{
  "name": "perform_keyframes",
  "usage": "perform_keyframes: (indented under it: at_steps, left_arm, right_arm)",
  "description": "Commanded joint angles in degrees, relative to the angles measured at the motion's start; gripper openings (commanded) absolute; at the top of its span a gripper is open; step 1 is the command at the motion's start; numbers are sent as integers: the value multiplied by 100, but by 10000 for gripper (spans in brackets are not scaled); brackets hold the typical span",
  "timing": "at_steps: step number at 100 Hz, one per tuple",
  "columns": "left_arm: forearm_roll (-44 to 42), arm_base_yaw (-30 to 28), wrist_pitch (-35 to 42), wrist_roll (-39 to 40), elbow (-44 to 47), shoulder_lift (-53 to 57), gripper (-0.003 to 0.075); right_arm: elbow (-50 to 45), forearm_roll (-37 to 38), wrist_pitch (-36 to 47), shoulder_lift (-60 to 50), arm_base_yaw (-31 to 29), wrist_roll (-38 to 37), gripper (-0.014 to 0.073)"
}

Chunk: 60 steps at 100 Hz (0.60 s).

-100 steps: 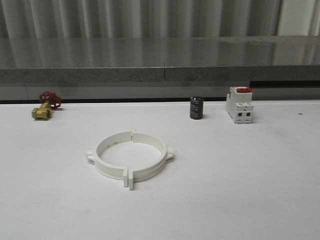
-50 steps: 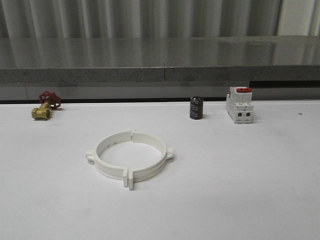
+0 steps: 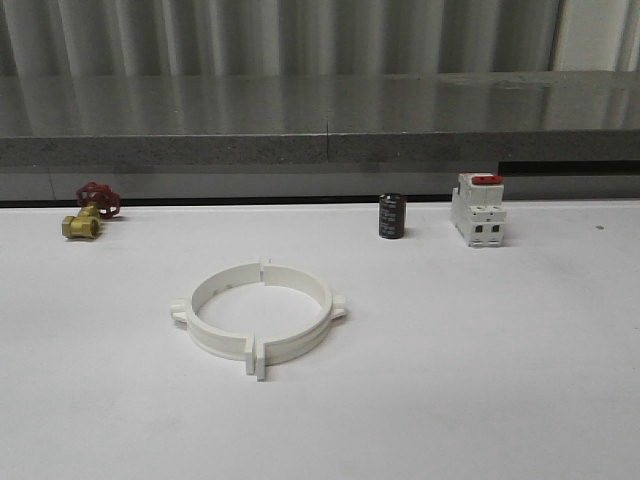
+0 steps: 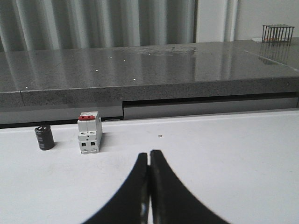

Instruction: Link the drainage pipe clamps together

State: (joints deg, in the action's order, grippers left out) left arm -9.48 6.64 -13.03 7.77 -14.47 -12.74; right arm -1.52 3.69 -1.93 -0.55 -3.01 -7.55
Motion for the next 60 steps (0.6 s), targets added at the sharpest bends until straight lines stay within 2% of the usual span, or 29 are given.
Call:
perform_keyframes:
  at_steps: [1,20,29,34,60]
  left_arm:
    - [-3,-152,774,242,311,387,-21]
    - [182,-471,1007,0,1312,1254,-21]
    - [513,-562,1397,-93,1740,1469,-21]
    - [567,-584,997,-258,1677,1469,-21]
    - [409,-610,1147,-350,1717,1469,-21]
  right_arm:
    - [88,5,430,-108,-26,35,-60]
    - [88,5,430,-108,-26,35,-60]
    - [88,5,430,-108,-26,35,-60]
    - [93,5,430,-108,-26,35,-60]
    - [93,5,430,-108,-26,35,-60]
